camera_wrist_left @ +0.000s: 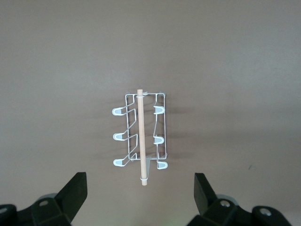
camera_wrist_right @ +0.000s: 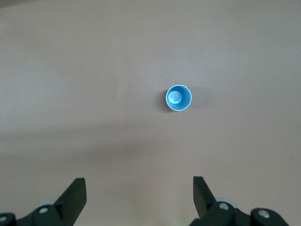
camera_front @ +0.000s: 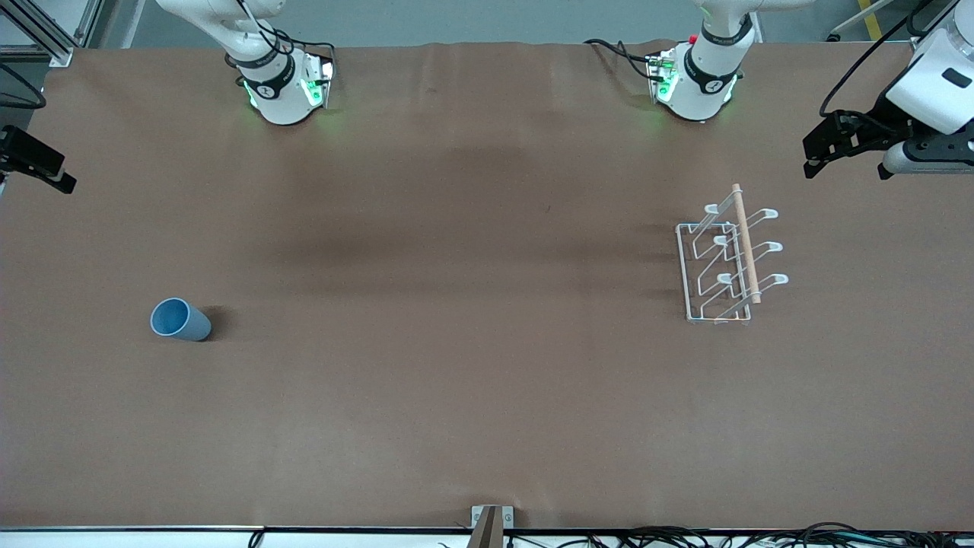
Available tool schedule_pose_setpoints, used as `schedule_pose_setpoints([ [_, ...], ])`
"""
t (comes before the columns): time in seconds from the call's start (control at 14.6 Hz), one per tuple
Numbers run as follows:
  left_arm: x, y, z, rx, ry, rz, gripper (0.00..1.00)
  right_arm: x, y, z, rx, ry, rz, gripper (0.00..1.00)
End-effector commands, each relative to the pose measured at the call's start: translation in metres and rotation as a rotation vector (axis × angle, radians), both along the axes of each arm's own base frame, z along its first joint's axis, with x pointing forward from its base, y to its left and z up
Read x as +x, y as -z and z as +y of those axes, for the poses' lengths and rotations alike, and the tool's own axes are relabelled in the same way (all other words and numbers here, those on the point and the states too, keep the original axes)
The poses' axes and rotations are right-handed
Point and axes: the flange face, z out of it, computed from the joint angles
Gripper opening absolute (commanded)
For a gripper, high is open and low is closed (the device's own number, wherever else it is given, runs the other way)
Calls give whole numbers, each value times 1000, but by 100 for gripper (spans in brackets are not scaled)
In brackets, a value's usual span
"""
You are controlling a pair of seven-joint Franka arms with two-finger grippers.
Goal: Hang cup on cup holder
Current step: 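Move the right gripper down toward the light blue cup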
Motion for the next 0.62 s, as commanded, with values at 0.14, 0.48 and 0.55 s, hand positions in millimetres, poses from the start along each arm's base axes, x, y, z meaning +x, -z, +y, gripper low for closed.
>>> schedule_pose_setpoints([
  [0.14, 3, -3, 3, 0, 2, -3, 100, -5, 1, -4, 8, -6, -9, 100],
  [0.48, 3, -4, 3, 2, 5, -4, 100, 5, 34, -22, 15, 20, 32, 100],
  [0.55, 3, -4, 4, 2, 8, -4, 100, 10, 50, -23, 15, 19, 22, 100],
])
